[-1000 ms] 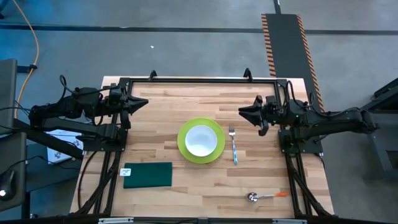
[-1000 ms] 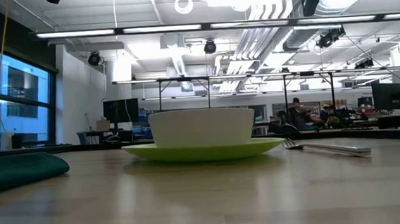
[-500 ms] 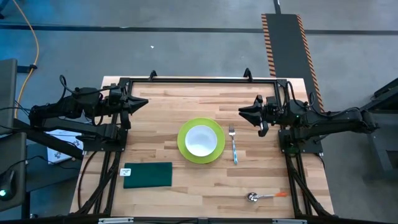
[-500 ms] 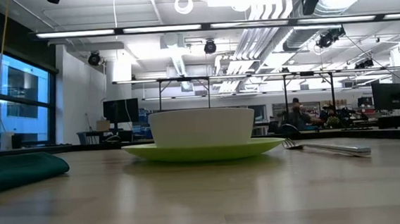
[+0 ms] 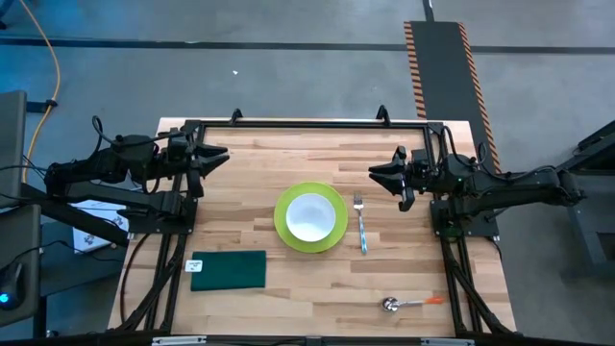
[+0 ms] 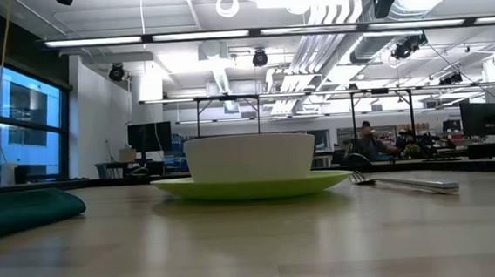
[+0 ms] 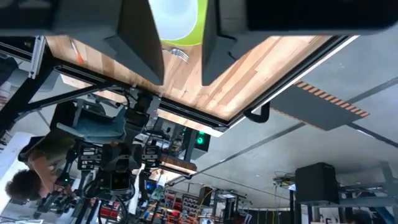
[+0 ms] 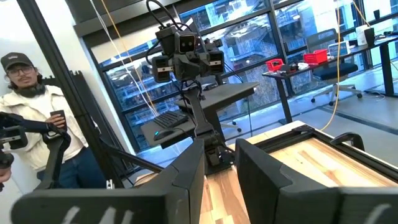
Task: Set table place
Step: Put the orange spoon into the white bowl
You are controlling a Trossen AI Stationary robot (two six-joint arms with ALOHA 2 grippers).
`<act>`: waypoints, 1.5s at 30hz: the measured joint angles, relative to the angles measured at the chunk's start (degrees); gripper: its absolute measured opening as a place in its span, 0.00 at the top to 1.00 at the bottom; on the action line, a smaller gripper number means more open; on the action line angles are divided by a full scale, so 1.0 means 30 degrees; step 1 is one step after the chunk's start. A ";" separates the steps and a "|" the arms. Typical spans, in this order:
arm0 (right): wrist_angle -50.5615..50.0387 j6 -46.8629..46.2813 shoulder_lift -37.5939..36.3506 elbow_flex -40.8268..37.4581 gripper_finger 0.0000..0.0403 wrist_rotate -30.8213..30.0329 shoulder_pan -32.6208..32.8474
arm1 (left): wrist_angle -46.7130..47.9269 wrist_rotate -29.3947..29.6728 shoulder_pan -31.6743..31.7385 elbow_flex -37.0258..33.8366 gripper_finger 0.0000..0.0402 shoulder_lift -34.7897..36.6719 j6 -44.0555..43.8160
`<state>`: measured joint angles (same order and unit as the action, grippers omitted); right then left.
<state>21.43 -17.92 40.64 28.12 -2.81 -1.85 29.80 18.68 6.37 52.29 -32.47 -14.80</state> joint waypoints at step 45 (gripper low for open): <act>0.0000 -0.0013 0.0000 -0.0007 0.80 0.0000 0.0000 | 0.0117 0.0036 -0.0005 -0.0002 1.00 -0.0005 0.0998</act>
<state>21.43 -17.96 40.64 28.10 -2.81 -1.85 30.15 18.79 6.35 52.29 -32.48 -11.81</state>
